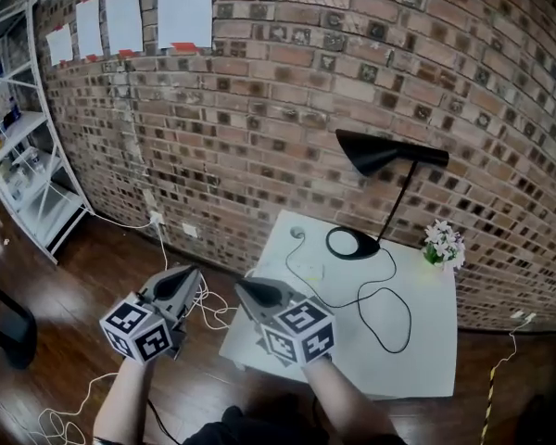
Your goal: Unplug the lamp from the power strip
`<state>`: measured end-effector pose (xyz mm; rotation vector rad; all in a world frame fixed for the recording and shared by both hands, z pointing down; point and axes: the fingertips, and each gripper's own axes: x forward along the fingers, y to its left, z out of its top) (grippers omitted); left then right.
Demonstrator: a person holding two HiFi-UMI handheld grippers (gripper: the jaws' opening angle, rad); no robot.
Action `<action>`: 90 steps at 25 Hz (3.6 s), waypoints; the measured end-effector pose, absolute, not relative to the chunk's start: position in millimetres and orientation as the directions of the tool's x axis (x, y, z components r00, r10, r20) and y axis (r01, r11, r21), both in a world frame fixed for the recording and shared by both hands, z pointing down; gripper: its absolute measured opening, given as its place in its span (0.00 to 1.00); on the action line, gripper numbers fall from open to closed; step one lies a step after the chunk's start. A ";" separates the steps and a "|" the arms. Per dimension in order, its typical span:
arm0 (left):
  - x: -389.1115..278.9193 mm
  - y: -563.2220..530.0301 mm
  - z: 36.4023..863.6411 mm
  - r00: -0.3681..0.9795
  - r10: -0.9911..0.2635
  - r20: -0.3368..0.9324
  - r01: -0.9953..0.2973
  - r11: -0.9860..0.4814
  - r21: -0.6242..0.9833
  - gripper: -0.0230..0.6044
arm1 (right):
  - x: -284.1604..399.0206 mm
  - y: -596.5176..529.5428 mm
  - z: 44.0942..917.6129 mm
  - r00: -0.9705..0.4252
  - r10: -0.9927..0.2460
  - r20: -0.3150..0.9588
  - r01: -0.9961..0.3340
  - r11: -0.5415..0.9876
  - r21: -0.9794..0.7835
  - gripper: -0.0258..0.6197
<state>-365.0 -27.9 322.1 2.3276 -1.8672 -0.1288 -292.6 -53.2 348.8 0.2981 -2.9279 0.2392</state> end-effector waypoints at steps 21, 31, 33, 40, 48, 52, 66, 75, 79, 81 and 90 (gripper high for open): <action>-170.1 -43.7 331.9 0.664 -0.746 -0.044 -0.722 -0.655 0.220 0.03 | -94.6 -13.2 323.8 -0.731 -0.646 0.218 -0.666 0.746 -0.024 0.04; -18.1 -36.8 312.9 0.780 -0.625 -0.018 -0.618 -0.775 0.131 0.04 | 39.4 1.3 318.8 -0.632 -0.757 0.165 -0.772 0.633 -0.058 0.04; 8.1 -29.7 311.7 0.800 -0.600 -0.011 -0.596 -0.796 0.103 0.04 | 58.3 3.5 317.8 -0.625 -0.766 0.150 -0.779 0.624 -0.057 0.04; 69.9 -20.2 313.5 0.814 -0.580 0.035 -0.581 -0.811 0.074 0.03 | 113.8 12.2 318.3 -0.627 -0.772 0.104 -0.779 0.620 -0.089 0.03; 123.5 -15.6 315.6 0.820 -0.568 0.065 -0.571 -0.818 0.065 0.03 | 161.8 16.1 317.3 -0.622 -0.780 0.068 -0.782 0.615 -0.104 0.03; 159.6 -13.1 307.9 0.837 -0.545 0.054 -0.547 -0.837 0.032 0.03 | 197.5 19.1 314.2 -0.610 -0.791 0.034 -0.784 0.598 -0.166 0.03; 301.2 7.1 316.8 0.915 -0.396 0.082 -0.396 -0.918 -0.014 0.04 | 327.6 46.8 325.6 -0.485 -0.874 0.029 -0.854 0.467 -0.228 0.04; 380.9 21.9 319.9 0.969 -0.229 0.088 -0.230 -0.973 -0.005 0.04 | 391.1 73.4 322.0 -0.362 -0.932 0.005 -0.913 0.353 -0.203 0.04; 413.6 29.4 322.2 0.986 -0.149 0.078 -0.150 -0.989 0.007 0.04 | 422.2 81.5 328.0 -0.266 -0.963 0.037 -0.947 0.255 -0.194 0.04; 427.0 28.3 325.6 0.990 -0.118 0.079 -0.121 -0.992 0.026 0.04 | 434.6 83.5 329.3 -0.229 -0.972 0.043 -0.958 0.218 -0.188 0.04; 487.6 17.2 343.9 0.997 0.012 0.070 0.006 -0.995 0.096 0.04 | 490.9 82.3 328.6 -0.096 -0.991 0.088 -0.984 0.082 -0.156 0.04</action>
